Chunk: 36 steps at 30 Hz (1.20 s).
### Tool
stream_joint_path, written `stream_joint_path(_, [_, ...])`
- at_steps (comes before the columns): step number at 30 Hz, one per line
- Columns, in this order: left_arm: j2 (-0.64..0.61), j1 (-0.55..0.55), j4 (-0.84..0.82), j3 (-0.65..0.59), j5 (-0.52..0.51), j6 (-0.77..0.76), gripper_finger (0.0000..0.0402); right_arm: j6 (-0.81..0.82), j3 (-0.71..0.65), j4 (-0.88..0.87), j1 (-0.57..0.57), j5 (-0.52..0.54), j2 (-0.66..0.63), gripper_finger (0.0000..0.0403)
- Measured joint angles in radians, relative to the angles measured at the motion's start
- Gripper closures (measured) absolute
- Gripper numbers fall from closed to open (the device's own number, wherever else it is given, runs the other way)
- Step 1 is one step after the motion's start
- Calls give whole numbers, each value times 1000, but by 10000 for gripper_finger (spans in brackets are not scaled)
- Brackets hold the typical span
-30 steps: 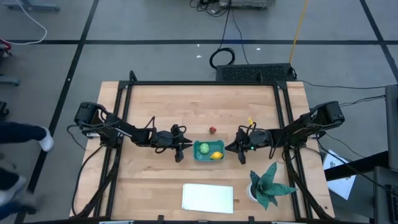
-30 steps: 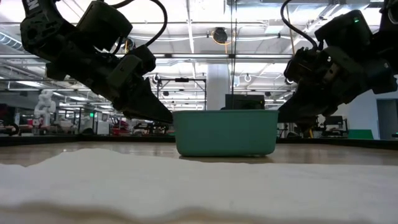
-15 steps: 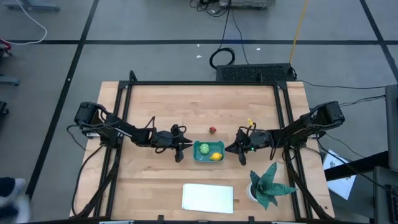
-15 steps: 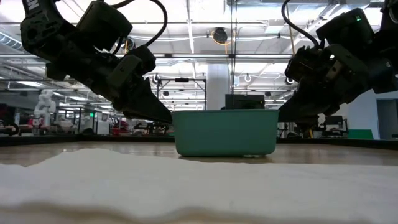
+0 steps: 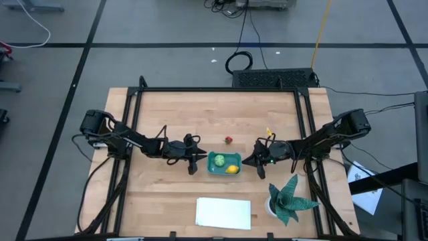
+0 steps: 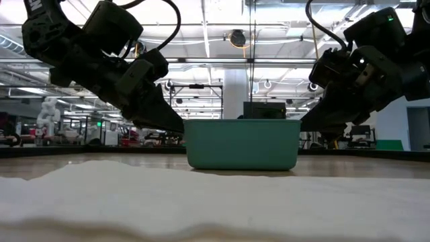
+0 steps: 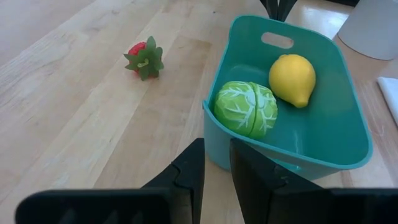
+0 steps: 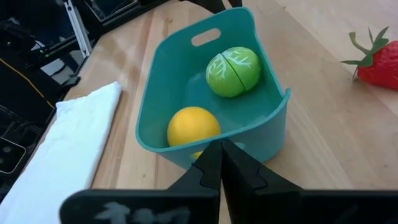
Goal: Pick and placing Produce into tupperware
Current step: Adjust the bin on the table, then put the strawberry into the bin
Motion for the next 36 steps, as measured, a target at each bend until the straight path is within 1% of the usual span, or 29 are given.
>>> stream_joint_path(3, [0, 0, 0, 0, -1, 0, 323, 3, 0, 0, 0, 2, 0, 403])
stream_joint_path(6, [0, -1, -2, 0, -4, 0, 323, 19, 0, -20, 0, 26, 0, 403])
stream_joint_path(12, [0, -18, -26, 0, -12, 1, 323, 28, -1, -38, 0, 27, 0, 403])
stream_joint_path(16, [0, -37, -78, 0, -51, 0, 323, 34, -9, -38, 0, 26, -8, 403])
stream_joint_path(21, [0, -56, -110, 0, -56, 2, 323, 32, -31, -48, -11, 23, -41, 403])
stream_joint_path(26, [-20, -62, -122, 0, -55, 30, 323, 12, -38, -148, -53, 24, -102, 403])
stream_joint_path(29, [-79, -68, -146, -1, -33, 78, 323, -14, -38, -179, -79, 24, -135, 403])
stream_joint_path(31, [-135, -81, -179, 0, -36, 120, 323, -28, -38, -197, -93, 23, -157, 403])
stream_joint_path(33, [-205, -97, -254, 0, -74, 144, 323, -39, -38, -205, -99, 20, -175, 403])
stream_joint_path(36, [-322, -120, -368, 0, -155, 161, 323, -55, -38, -212, -101, 19, -197, 403])
